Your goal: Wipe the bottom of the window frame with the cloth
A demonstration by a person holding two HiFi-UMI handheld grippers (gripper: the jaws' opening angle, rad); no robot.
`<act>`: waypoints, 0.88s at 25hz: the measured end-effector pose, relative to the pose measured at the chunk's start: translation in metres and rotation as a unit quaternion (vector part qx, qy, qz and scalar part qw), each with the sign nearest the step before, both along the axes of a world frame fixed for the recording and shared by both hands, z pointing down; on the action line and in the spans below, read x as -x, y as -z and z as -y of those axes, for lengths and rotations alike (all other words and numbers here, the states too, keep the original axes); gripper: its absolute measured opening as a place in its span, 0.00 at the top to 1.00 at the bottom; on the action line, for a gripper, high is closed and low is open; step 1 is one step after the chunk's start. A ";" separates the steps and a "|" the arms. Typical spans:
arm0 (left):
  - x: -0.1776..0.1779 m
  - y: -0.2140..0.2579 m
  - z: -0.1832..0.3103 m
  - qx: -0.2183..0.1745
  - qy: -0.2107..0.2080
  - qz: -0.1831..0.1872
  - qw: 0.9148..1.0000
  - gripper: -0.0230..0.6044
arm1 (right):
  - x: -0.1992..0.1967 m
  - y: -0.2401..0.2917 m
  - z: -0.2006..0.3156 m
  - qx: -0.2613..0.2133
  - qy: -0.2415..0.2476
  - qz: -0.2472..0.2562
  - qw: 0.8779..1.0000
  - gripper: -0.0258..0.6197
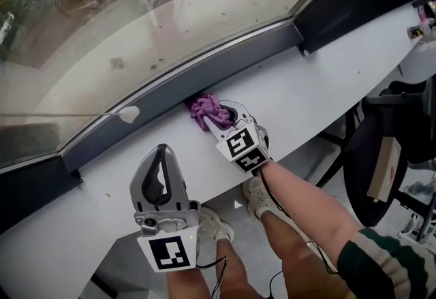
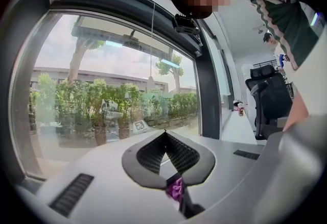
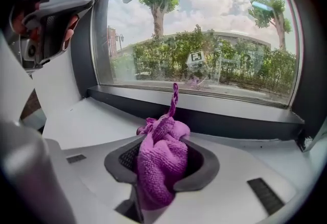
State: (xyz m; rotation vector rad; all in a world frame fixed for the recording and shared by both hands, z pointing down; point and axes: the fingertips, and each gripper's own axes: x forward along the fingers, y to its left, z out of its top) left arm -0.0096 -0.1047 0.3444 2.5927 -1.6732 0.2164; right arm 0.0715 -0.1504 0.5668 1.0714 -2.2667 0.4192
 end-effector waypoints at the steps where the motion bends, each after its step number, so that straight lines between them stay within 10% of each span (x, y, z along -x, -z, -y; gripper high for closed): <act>1: -0.011 0.001 0.004 0.001 -0.004 0.000 1.000 0.95 | -0.010 0.000 0.004 0.000 -0.004 0.001 1.000 0.72; 22: -0.128 -0.006 0.041 0.011 -0.059 -0.022 0.998 0.95 | -0.147 -0.002 0.046 0.003 -0.063 -0.012 0.998 0.72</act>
